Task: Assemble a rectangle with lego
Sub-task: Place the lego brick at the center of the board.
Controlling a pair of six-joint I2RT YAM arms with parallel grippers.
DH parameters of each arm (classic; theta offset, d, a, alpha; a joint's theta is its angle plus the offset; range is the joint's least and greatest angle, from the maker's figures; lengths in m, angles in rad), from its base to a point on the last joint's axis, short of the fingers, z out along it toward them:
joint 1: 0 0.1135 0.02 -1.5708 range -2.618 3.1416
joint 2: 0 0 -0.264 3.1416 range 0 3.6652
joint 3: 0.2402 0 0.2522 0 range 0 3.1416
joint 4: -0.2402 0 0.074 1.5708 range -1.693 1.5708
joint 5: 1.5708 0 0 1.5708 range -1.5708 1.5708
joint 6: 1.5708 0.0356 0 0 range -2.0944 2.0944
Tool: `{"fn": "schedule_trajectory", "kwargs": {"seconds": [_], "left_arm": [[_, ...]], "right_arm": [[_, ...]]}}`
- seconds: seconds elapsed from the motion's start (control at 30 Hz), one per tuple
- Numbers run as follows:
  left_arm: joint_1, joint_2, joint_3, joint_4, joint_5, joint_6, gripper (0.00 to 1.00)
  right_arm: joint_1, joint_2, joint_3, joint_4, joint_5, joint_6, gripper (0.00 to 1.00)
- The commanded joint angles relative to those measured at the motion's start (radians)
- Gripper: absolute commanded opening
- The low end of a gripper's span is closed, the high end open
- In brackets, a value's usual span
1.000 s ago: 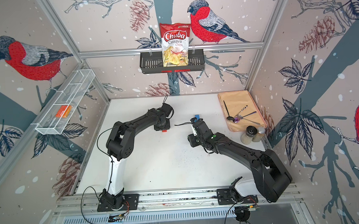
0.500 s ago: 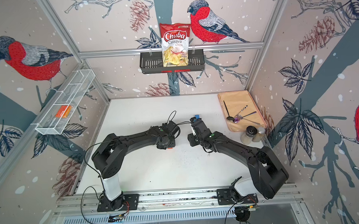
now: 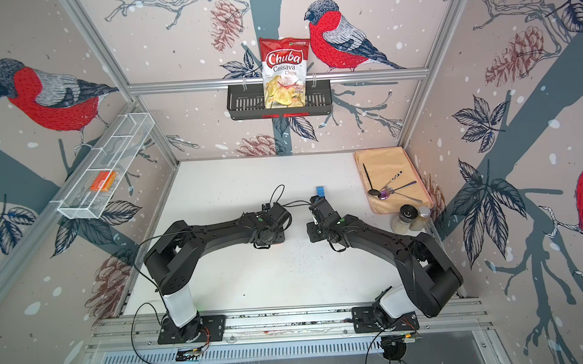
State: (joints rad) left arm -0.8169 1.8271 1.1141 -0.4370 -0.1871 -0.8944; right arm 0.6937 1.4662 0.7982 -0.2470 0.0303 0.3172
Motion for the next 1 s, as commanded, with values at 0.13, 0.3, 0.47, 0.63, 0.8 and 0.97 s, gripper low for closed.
{"fn": "schedule_trajectory", "kwargs": {"seconds": [0.13, 0.3, 0.47, 0.63, 0.8, 0.97], "left_arm": [[-0.008, -0.071, -0.040, 0.040, 0.023, 0.030, 0.65], [-0.017, -0.118, -0.083, 0.077, 0.035, 0.051, 0.71], [-0.023, -0.179, -0.136, 0.112, 0.040, 0.074, 0.74], [-0.027, -0.256, -0.171, 0.110, 0.012, 0.088, 0.75], [-0.032, -0.346, -0.173, 0.092, -0.028, 0.153, 0.75], [-0.031, -0.402, -0.126, 0.051, -0.042, 0.276, 0.75]], "right_arm": [[0.028, 0.066, 0.001, -0.027, 0.031, 0.036, 0.46], [0.049, 0.112, 0.017, -0.039, 0.064, 0.050, 0.53], [0.072, 0.121, 0.043, -0.059, 0.103, 0.061, 0.67], [0.107, 0.123, 0.065, -0.080, 0.135, 0.077, 0.69], [0.143, 0.087, 0.037, -0.071, 0.151, 0.087, 0.67], [0.147, 0.024, -0.010, -0.049, 0.169, 0.051, 0.66]]}}
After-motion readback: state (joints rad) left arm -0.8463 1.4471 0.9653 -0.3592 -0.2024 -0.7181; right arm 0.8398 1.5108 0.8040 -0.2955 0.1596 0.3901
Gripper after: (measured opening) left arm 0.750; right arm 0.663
